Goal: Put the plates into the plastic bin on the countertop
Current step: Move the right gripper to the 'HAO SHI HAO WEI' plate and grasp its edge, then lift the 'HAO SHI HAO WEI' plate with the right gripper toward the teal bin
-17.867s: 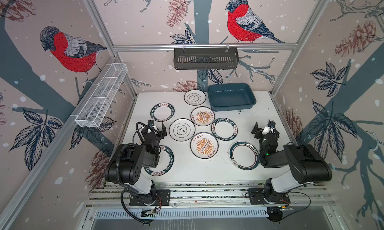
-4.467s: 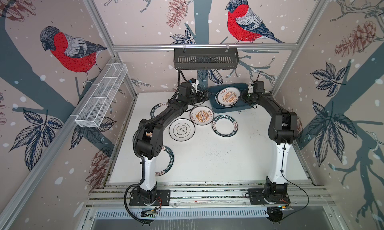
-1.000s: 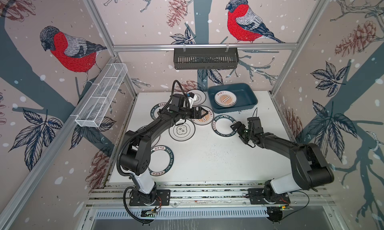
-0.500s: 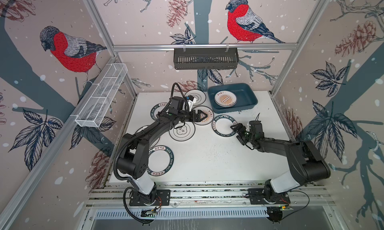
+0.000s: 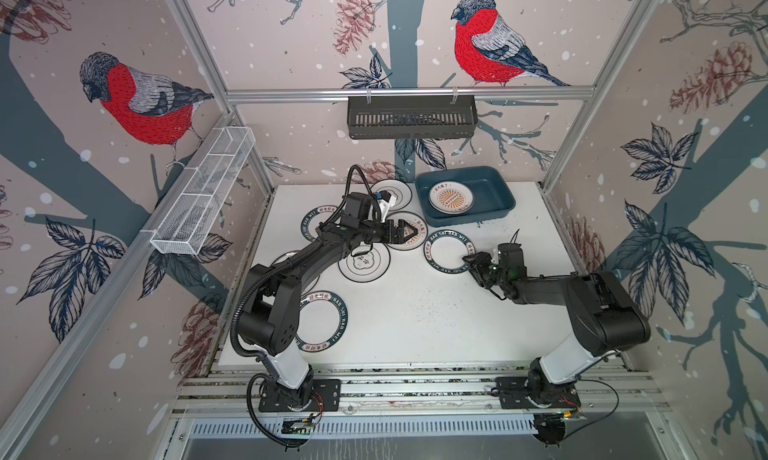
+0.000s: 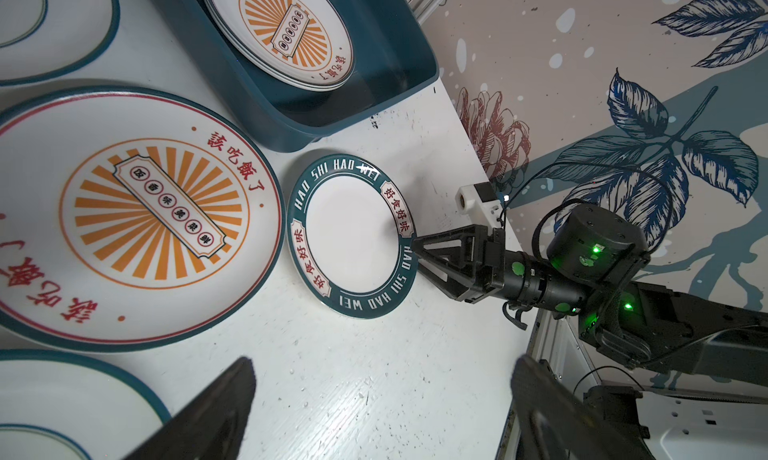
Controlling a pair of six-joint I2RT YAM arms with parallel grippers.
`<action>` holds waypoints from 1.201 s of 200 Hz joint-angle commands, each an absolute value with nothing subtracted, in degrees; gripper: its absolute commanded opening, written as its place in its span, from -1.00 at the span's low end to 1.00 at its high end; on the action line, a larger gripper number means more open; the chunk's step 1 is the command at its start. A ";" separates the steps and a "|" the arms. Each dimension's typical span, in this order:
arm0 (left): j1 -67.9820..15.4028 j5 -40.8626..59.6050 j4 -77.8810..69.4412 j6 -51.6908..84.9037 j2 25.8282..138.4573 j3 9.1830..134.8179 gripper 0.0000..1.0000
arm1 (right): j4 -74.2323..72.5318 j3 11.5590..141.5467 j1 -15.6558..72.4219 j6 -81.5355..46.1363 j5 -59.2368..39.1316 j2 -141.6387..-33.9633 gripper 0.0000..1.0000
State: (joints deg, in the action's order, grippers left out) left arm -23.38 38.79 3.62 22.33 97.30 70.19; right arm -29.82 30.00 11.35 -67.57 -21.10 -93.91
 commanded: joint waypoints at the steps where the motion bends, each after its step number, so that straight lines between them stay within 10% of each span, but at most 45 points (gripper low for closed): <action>1: -23.42 39.02 2.21 22.55 97.46 70.91 0.93 | -29.99 29.97 11.34 -68.80 -20.02 -95.16 -0.09; 85: -23.38 38.15 3.67 21.52 97.28 71.29 0.93 | -31.84 29.79 12.04 -70.04 -19.69 -97.23 -0.84; 240: -23.39 39.55 2.34 22.81 98.15 71.91 0.93 | -4.20 28.04 9.60 -67.74 -7.92 -69.34 -0.96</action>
State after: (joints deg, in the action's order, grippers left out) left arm -23.38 37.54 4.54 22.13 97.62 71.22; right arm -12.60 27.66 10.37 -70.61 -12.14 -74.37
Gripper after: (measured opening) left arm 0.963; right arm 0.080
